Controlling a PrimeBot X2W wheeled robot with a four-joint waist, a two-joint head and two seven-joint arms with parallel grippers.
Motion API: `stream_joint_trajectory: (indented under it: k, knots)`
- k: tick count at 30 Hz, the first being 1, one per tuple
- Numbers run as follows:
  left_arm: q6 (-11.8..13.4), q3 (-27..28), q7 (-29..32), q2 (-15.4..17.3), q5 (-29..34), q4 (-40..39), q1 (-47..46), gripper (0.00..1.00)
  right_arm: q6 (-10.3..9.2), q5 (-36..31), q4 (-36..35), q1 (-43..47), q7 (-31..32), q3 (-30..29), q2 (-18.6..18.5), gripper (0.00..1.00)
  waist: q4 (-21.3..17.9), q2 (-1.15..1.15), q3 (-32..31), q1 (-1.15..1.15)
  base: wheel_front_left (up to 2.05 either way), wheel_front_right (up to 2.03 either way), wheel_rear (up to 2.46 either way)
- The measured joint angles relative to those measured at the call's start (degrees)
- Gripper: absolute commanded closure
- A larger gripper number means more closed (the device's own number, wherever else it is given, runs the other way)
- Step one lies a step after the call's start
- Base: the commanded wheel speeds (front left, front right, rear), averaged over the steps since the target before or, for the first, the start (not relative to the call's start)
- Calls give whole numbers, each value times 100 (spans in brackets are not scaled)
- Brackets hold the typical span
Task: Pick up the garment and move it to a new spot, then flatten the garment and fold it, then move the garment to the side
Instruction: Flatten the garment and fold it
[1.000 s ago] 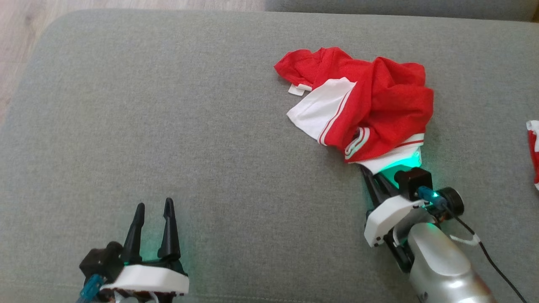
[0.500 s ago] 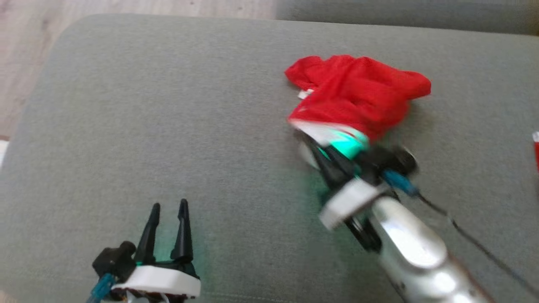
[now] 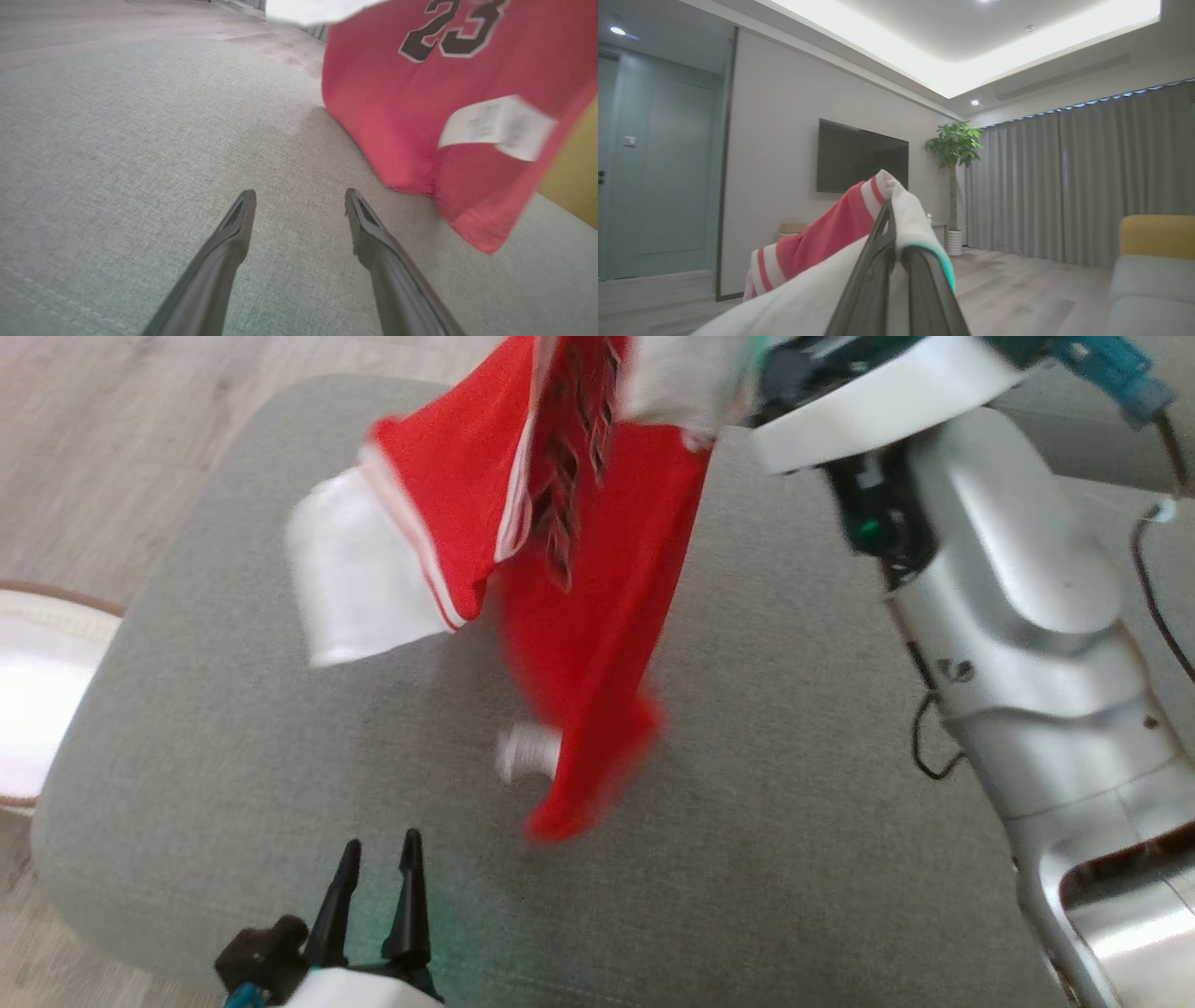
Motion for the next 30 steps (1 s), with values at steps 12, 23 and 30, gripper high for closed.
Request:
stream_joint_trajectory:
  k: [12, 23, 30]
  knots:
    - [0, 34, 0, 0, 30, -37, -285, 0, 0, -1868, 2350, 2180, 20, -2647, -367, 0, -579, 0, 324, 2, 0, 0, 0]
    - [0, -204, 0, -4, 77, 23, -478, 0, 0, -2524, 751, 3254, 19, -3053, -78, 0, -1150, 0, 490, 2, 0, 0, 0]
    - [0, -670, 0, -12, -288, 602, -711, 0, 0, -2513, 90, 3880, 19, -2501, 5, 0, -1396, 0, 520, 1, 0, 0, 0]
